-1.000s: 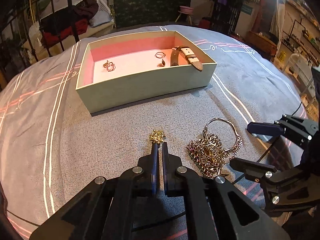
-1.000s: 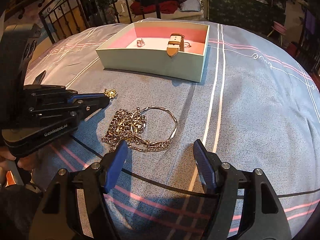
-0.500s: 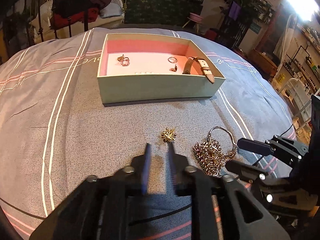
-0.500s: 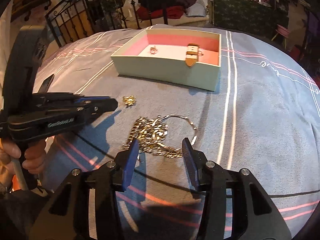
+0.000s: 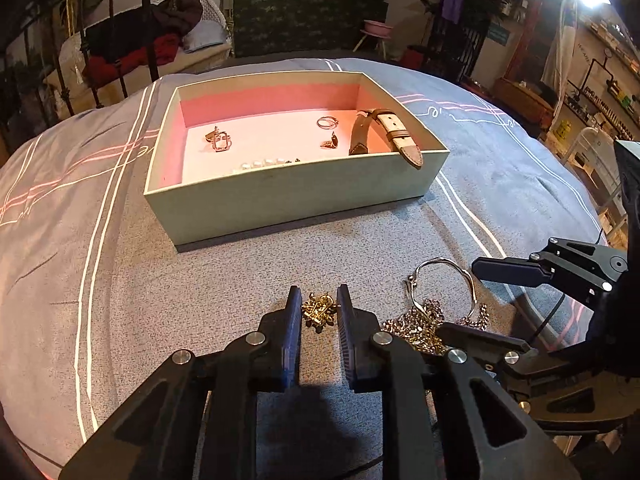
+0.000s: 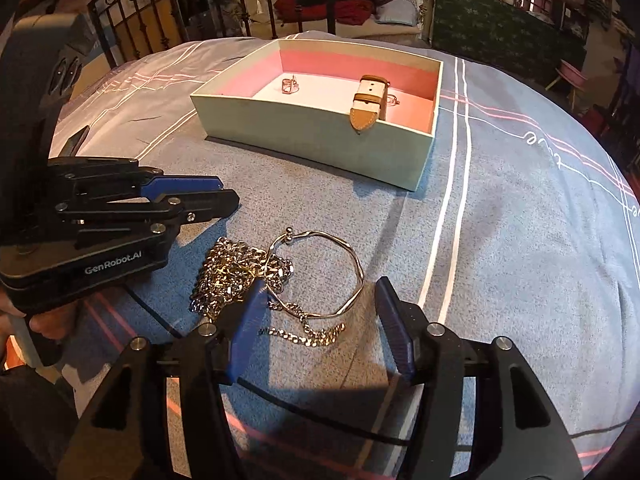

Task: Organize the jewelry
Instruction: 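Grasp the gold flower charm with the left gripper while the right gripper reaches for the silver hoop bangle, then grasp the silver hoop bangle with the right gripper while the left gripper lifts the flower charm toward the box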

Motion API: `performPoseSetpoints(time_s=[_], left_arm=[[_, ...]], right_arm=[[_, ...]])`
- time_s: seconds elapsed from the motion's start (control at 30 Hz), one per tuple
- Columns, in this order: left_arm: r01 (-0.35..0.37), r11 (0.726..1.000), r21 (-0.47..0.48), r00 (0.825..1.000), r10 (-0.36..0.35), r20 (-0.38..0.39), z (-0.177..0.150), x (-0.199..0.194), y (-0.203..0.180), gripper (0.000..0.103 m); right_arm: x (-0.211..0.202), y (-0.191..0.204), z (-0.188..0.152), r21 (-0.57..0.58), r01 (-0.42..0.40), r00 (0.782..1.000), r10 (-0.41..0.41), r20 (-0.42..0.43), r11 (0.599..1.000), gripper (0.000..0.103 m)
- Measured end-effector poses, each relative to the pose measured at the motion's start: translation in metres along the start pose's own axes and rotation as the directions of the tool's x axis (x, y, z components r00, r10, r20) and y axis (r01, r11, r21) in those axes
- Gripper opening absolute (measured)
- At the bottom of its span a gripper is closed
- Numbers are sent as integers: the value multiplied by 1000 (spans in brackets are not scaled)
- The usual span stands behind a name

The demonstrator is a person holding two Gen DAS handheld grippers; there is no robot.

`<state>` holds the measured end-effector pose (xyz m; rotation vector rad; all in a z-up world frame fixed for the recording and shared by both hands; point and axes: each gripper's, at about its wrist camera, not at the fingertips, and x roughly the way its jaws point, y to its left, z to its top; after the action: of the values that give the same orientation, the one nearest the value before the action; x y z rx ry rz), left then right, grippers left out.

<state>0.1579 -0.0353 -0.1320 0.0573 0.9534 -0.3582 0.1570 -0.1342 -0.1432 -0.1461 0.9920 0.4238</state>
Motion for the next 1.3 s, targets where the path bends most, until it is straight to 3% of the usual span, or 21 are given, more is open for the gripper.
performPoseSetpoints(time_s=[0.17,0.2,0.33,0.63,0.9,1.0,1.03,1.1,1.17,1.2,1.3], left_arm=[[16,999,-40,1000,-16,0,-4,-4,9,18],[19,999,-46,1000,-19,-1,-5,-5,10,18],[26,998,-64,1000,-26,1,-6,-9,12,18],[46,995,-89,999,-45,13,-3,-17,15,18],[45,994,-95,999,-44,17,-3,-20,13,18],[43,994,-102,999,-42,14,-4,-21,15,18],[43,994,-101,999,-42,13,-4,-21,14,18],[44,994,-101,999,-43,13,-4,-21,15,18],[44,994,-100,999,-43,13,-4,-22,14,18],[44,994,-98,999,-43,13,-4,-22,14,18],[43,994,-96,999,-42,13,-4,-22,13,18]], right_arm=[[15,7,17,-54,-12,1000,11,-9,998,59],[16,7,18,-55,-17,1000,16,-7,998,52],[10,3,16,-34,-33,999,34,8,999,52],[-50,-17,8,75,-79,984,66,163,994,52],[-100,-18,31,40,-50,947,35,320,998,52],[-107,-20,33,30,-22,940,11,342,999,52],[-106,-20,33,33,-8,939,-4,344,999,52],[-93,-23,31,24,28,962,-34,271,999,52],[-73,-26,24,18,152,972,-153,178,988,53],[-66,-30,20,22,172,974,-173,143,985,56],[-60,-46,6,92,141,982,-151,115,986,61]])
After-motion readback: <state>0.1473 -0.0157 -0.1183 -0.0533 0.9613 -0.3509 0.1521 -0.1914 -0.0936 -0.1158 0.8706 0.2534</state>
